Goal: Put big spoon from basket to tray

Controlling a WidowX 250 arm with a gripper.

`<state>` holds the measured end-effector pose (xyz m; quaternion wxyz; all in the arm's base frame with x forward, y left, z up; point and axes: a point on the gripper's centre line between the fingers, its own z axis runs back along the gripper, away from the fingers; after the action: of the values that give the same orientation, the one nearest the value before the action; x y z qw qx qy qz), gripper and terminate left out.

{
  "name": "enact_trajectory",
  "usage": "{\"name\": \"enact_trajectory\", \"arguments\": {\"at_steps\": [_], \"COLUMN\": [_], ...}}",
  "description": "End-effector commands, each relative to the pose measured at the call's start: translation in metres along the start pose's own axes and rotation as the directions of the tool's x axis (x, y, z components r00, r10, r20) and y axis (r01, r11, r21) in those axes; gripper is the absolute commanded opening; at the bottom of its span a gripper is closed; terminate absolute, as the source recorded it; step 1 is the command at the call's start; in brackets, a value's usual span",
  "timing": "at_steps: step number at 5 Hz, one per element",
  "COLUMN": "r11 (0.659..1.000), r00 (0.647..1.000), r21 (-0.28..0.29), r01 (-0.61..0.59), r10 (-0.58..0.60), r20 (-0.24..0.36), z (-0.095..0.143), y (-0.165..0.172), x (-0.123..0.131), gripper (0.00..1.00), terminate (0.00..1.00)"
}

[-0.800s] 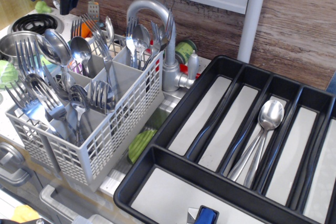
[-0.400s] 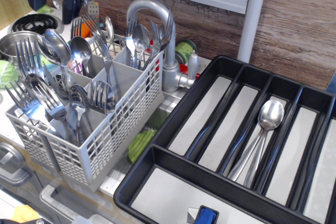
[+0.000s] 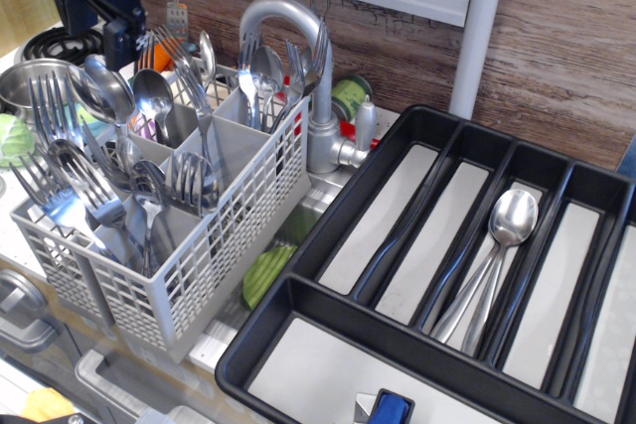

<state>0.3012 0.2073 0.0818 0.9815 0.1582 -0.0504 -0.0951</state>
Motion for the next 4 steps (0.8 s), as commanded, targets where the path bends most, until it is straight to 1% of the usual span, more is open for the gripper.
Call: {"name": "enact_trajectory", "arguments": {"at_steps": [1, 2, 3, 4], "r11": [0.995, 0.994, 0.994, 0.995], "r00": [0.996, 0.994, 0.992, 0.990], "r21": [0.096, 0.094, 0.087, 0.081], "r01": [0.040, 0.064, 0.068, 0.065], "r10": [-0.048, -0.072, -0.077, -0.075], "r20": [0.081, 0.088, 0.096, 0.123], "z": [0.009, 0.006, 0.001, -0.009], "y": [0.020, 0.028, 0.028, 0.027], "x": [0.000, 0.003, 0.002, -0.001], "gripper": [1.00, 1.00, 1.00, 1.00], "terminate": [0.00, 0.00, 0.00, 0.00]}}
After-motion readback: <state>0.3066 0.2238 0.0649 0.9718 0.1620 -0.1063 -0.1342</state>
